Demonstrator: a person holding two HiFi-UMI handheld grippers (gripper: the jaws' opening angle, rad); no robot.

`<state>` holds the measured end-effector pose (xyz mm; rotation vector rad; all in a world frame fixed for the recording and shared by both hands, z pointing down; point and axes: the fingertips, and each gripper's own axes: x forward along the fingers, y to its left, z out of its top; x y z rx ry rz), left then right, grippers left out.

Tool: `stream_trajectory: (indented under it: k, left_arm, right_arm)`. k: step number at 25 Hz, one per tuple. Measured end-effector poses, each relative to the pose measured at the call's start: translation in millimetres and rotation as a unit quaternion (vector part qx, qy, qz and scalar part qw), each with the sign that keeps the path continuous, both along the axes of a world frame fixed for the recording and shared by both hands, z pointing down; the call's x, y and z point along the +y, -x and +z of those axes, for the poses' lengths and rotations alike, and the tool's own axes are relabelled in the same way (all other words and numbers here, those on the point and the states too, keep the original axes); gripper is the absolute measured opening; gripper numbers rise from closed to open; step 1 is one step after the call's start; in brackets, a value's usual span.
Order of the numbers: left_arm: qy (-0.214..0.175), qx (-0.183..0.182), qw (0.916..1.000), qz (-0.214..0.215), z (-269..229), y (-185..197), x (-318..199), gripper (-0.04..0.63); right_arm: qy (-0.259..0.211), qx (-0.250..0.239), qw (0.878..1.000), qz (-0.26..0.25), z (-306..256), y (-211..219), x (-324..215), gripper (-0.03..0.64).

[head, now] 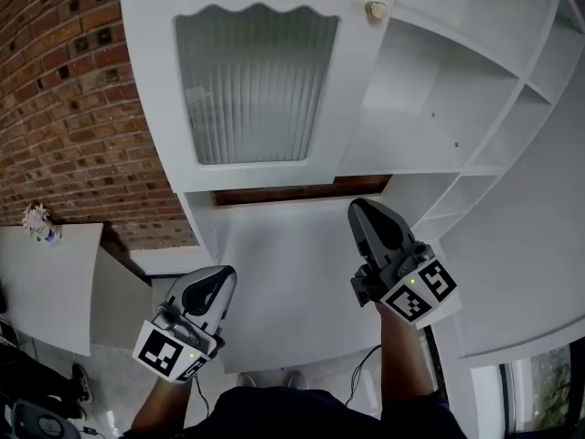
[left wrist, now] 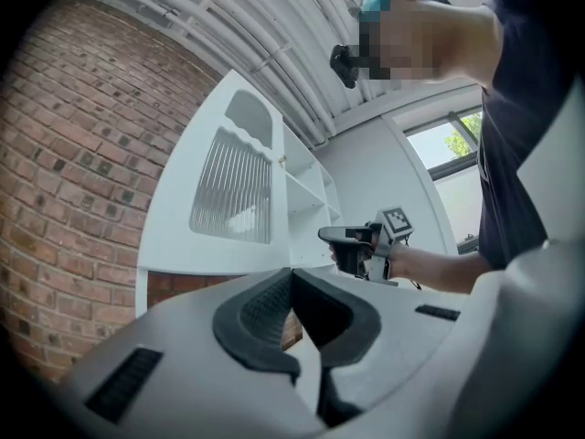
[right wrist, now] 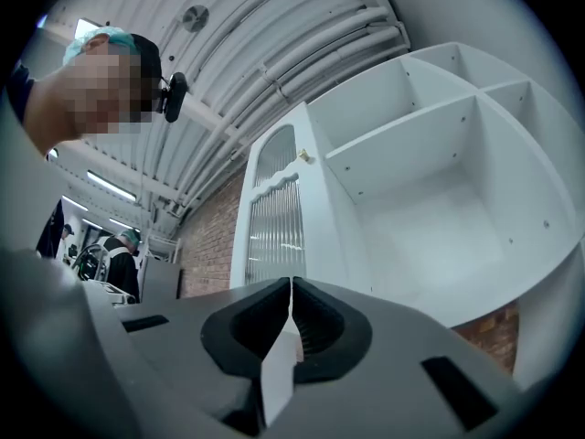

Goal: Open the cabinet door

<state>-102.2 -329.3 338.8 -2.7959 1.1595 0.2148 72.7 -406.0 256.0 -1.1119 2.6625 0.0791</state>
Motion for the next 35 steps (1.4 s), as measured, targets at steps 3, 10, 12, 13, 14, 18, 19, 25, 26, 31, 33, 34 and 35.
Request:
stream_trajectory:
  k: [3,10,12,13,14,18,19,25,26,31,33,34,35]
  left_arm:
    - [-0.003,0.004,1.0,0.002,-1.8,4.0,-4.1,0.008]
    - [-0.006,0.009,0.9999,0.009,-2.9,-1.7,-11.5,0.008]
    - [-0.009,0.009,0.9998,0.013,-5.0,-6.2,-13.3,0.008]
    - [-0.011,0.009,0.9998,0.014,-6.4,-8.3,-14.5,0.008]
    - [-0.012,0.01,0.9998,0.015,-7.8,-10.3,-15.9,0.008]
    - [-0.017,0.011,0.9997,0.014,-11.3,-16.5,-23.7,0.008]
    - [-0.018,0.01,0.9997,0.013,-12.0,-18.4,-26.3,0.008]
    - [-0.035,0.003,0.9993,0.008,-24.9,-29.2,-42.6,0.008]
    - [-0.037,0.003,0.9993,0.006,-26.3,-30.5,-46.0,0.008]
    - [-0.035,0.002,0.9994,-0.001,-27.4,-36.1,-60.9,0.008]
    - [-0.036,0.001,0.9993,-0.002,-28.6,-38.9,-64.0,0.008]
    - [-0.037,0.001,0.9993,-0.002,-29.3,-40.4,-65.4,0.008]
    - [-0.037,0.0,0.9993,-0.002,-29.8,-41.8,-66.6,0.008]
  right_arm:
    - [-0.013,0.004,1.0,0.004,-15.0,3.2,-8.1,0.028]
    - [-0.042,-0.007,0.999,0.025,-49.8,-0.4,-28.7,0.029]
    - [-0.046,-0.006,0.999,0.027,-56.6,-0.3,-33.5,0.029]
    - [-0.047,-0.006,0.998,0.028,-59.4,-0.2,-36.0,0.029]
    - [-0.049,-0.005,0.998,0.029,-61.7,-0.1,-38.8,0.029]
    - [-0.053,-0.003,0.998,0.03,-69.3,-1.2,-52.3,0.029]
    - [-0.055,-0.003,0.998,0.03,-71.5,-2.0,-55.3,0.029]
    - [-0.069,-0.005,0.997,0.027,-88.9,-5.5,-68.8,0.034]
    - [-0.071,-0.007,0.997,0.025,-91.4,-5.6,-70.8,0.051]
    - [-0.077,-0.012,0.997,0.015,-101.4,-5.7,-79.1,0.097]
    - [-0.079,-0.01,0.997,0.014,-104.0,-6.4,-82.6,0.104]
    - [-0.079,-0.008,0.997,0.012,-104.7,-6.4,-84.9,0.109]
    - [-0.078,-0.007,0.997,0.009,-104.9,-6.0,-87.1,0.115]
